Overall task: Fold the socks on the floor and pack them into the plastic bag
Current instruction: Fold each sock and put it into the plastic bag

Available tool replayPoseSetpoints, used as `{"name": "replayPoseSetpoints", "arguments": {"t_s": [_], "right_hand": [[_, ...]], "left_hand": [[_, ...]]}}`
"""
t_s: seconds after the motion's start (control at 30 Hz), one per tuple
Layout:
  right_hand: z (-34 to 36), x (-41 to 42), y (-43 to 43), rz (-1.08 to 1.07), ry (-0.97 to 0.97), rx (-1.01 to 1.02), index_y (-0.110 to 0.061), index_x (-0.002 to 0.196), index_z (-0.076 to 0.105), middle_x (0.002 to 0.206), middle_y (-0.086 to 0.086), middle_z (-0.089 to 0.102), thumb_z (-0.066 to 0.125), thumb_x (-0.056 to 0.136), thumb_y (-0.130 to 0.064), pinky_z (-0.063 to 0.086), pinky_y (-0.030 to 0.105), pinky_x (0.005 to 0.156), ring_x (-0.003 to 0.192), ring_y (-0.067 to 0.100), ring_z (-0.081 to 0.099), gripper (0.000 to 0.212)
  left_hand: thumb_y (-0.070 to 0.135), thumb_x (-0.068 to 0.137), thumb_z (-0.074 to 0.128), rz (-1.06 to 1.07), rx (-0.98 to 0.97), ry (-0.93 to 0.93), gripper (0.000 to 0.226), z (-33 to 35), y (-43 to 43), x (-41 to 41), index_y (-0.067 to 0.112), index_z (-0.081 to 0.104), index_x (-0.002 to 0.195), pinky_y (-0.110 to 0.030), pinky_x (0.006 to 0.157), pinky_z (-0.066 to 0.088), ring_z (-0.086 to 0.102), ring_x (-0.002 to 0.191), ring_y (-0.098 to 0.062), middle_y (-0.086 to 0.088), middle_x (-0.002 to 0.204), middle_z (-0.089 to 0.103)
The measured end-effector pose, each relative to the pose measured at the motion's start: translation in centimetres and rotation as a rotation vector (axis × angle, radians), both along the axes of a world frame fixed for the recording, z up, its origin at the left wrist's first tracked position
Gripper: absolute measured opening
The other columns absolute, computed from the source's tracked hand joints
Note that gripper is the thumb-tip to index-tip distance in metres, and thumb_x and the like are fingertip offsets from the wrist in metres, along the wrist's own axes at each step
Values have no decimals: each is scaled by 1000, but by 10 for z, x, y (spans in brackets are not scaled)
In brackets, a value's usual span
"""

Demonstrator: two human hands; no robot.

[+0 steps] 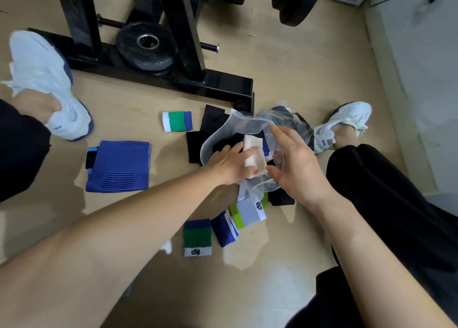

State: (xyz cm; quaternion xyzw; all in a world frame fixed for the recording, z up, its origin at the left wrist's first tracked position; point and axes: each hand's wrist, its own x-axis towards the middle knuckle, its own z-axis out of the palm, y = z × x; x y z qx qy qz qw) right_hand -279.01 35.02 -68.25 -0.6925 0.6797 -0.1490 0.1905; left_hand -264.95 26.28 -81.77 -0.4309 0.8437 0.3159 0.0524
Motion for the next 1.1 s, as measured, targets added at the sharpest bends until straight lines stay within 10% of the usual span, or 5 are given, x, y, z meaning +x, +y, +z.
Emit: {"name": "replayPoseSetpoints", "arguments": {"t_s": [0.6, 0.87, 0.97, 1.1], "right_hand": [[3, -1, 1, -12, -25, -5, -12, 153, 34, 148, -2, 42, 77, 78, 3, 25, -9, 86, 113, 7, 44, 88], [2, 1, 3, -13, -44, 18, -14, 153, 35, 146, -5, 43, 76, 78, 4, 29, -8, 83, 97, -6, 43, 88], [3, 1, 2, -14, -29, 13, -15, 154, 34, 145, -4, 43, 76, 78, 4, 29, -8, 80, 92, -2, 45, 88], [3, 0, 1, -14, -21, 9, -15, 154, 34, 146, -3, 43, 77, 79, 2, 26, -10, 82, 95, -6, 41, 88]], "left_hand": [[80, 88, 26, 27, 8, -120, 83, -16, -3, -46, 46, -8, 156, -53, 99, 39, 27, 134, -45, 3, 167, -21], [57, 99, 44, 21, -124, 67, 62, 2, 19, -8, 41, 25, 156, -46, 103, 42, 38, 133, -37, -5, 169, 0], [55, 101, 41, -38, -342, 23, 58, 5, 23, 9, 35, 32, 155, -50, 117, 22, 23, 147, -37, -5, 169, 11], [76, 95, 18, 7, -167, -106, 68, -1, 12, 1, 47, 16, 156, -64, 119, -4, -2, 152, -42, 2, 170, -4]]}}
